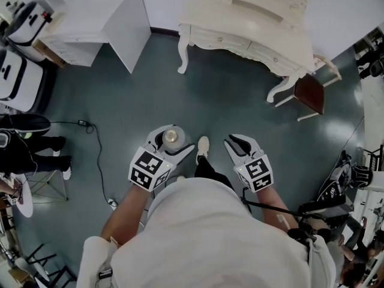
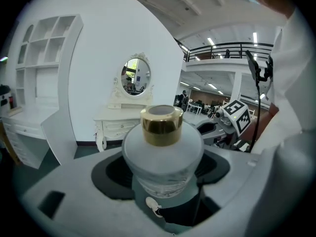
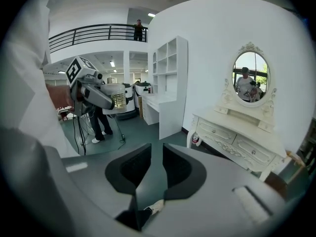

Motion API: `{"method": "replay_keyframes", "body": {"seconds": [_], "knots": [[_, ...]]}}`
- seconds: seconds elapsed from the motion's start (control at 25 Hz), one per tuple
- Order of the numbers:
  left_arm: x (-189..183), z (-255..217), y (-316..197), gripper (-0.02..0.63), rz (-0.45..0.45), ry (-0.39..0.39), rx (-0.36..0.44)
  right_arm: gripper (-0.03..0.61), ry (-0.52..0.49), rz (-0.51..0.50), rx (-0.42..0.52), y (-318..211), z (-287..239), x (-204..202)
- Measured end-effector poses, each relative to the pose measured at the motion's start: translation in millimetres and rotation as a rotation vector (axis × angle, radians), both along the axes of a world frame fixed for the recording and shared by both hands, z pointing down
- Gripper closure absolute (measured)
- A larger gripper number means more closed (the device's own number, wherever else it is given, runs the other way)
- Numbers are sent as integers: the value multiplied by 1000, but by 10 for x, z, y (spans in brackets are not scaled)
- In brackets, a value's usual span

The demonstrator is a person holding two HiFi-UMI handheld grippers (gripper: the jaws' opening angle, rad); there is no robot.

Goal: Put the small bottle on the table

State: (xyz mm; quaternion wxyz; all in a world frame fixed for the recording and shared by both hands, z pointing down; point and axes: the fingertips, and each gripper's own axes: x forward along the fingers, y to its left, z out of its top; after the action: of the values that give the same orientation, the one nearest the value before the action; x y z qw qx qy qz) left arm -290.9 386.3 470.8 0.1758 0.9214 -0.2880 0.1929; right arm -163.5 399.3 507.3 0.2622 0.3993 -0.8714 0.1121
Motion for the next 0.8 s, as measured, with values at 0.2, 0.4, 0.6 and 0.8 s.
{"method": "replay_keyframes", "body": {"seconds": [0.2,0.4,0.6,0.8], "knots": [[145,-169,-690,281,3,-53,12,536,-49,-16,37,-847,-148,128],[523,-320,-1386,279,11,-54,10,577,-69,-11,36,-1476,-256,507],[895,-299,-1927,279,24,-39,11,577,-76,16,-13,-1846,-78,855],[1007,-324,-2334,279,44,-43,5,578,-77,36,-29,-2180,-95,909]]}}
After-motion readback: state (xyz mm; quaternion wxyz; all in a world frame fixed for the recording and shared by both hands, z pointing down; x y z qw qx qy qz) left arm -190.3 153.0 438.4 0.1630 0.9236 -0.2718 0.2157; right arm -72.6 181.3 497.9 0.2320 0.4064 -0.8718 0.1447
